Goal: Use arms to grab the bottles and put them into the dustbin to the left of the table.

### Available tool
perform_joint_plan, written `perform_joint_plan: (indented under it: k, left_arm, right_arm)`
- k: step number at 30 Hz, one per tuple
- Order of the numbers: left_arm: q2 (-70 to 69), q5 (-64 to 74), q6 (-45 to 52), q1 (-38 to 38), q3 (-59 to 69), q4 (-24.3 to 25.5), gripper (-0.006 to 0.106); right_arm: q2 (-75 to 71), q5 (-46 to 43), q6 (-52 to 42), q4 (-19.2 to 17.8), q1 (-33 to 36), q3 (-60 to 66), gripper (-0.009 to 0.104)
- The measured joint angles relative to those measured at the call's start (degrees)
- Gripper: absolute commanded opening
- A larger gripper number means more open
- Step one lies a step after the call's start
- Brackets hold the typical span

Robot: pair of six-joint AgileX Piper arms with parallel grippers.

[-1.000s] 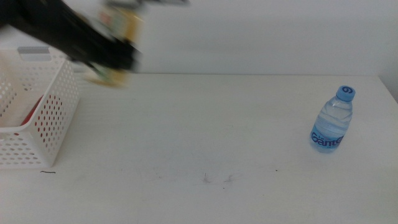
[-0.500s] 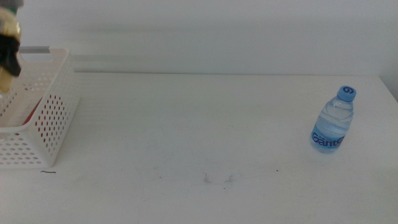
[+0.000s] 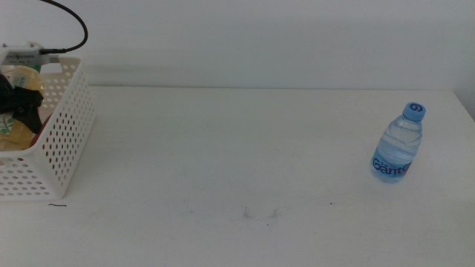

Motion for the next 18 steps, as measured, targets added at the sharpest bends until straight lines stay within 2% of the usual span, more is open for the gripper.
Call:
perform_joint_plan:
  k: [4, 5, 14, 18]
  left_arm:
    - [0.0, -0.2, 0.0, 0.0, 0.4, 0.6, 0.089]
    - [-0.1, -0.2, 0.0, 0.0, 0.4, 0.9, 0.094]
    - [-8.4, -0.4, -0.5, 0.0, 3.1, 0.6, 0.094]
    - [-17.3, -0.4, -0.7, -0.5, 4.6, -2.2, 0.094]
  right_arm:
    - [0.0, 0.0, 0.0, 0.0, 0.0, 0.0, 0.079]
    - [0.0, 0.0, 0.0, 0.0, 0.0, 0.0, 0.079]
    - [0.0, 0.0, 0.0, 0.0, 0.0, 0.0, 0.079]
    - [0.0, 0.0, 0.0, 0.0, 0.0, 0.0, 0.079]
